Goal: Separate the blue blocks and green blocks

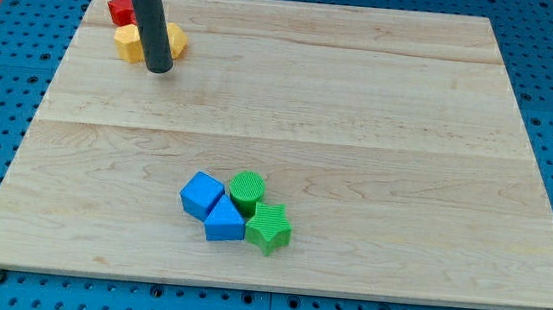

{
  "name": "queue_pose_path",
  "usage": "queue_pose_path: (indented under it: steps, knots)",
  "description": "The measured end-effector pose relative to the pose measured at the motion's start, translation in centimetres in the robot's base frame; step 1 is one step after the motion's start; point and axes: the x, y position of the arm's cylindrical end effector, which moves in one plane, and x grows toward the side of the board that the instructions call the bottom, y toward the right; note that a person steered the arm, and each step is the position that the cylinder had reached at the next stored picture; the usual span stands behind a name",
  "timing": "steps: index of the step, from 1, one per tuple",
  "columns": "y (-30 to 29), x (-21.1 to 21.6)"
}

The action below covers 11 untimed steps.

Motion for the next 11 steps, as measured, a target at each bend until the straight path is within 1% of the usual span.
queue_pose_path:
  steps: [5,6,8,9,10,11]
  knots:
    - [0.0,1.2]
    - [0.0,2.8]
    - [0.0,3.0]
    - [2.1,5.7]
    - [9.1,8.5]
    - [16.0,8.6]
